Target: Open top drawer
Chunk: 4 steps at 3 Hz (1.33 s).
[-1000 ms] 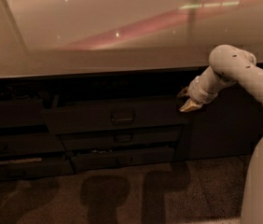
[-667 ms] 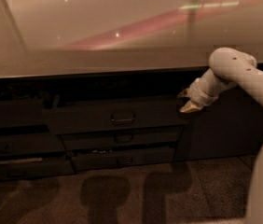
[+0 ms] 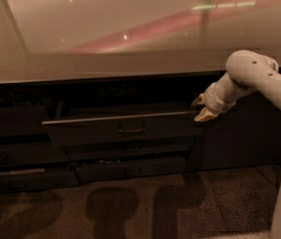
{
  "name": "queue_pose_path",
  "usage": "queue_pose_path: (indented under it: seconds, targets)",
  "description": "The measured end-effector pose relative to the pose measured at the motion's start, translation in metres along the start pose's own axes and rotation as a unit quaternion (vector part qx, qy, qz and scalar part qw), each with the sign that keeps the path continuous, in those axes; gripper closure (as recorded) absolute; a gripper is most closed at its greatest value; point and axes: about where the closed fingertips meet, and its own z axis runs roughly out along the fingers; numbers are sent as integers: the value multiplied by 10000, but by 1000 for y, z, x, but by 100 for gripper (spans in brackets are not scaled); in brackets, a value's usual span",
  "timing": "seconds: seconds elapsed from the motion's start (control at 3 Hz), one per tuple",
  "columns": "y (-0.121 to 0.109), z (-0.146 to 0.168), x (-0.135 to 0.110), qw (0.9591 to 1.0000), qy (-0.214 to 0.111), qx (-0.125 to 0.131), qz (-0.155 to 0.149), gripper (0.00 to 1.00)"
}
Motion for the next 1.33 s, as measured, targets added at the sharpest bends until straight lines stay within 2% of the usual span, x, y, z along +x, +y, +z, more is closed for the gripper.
queue_pose_path:
  seconds: [0.67, 1.0, 1.33]
  targets:
    - [10, 2, 1, 10000, 42, -6, -33, 100]
    - [11, -8, 2, 9998, 121, 127, -95, 100]
    - [8, -7, -2, 9999, 63, 84, -130, 100]
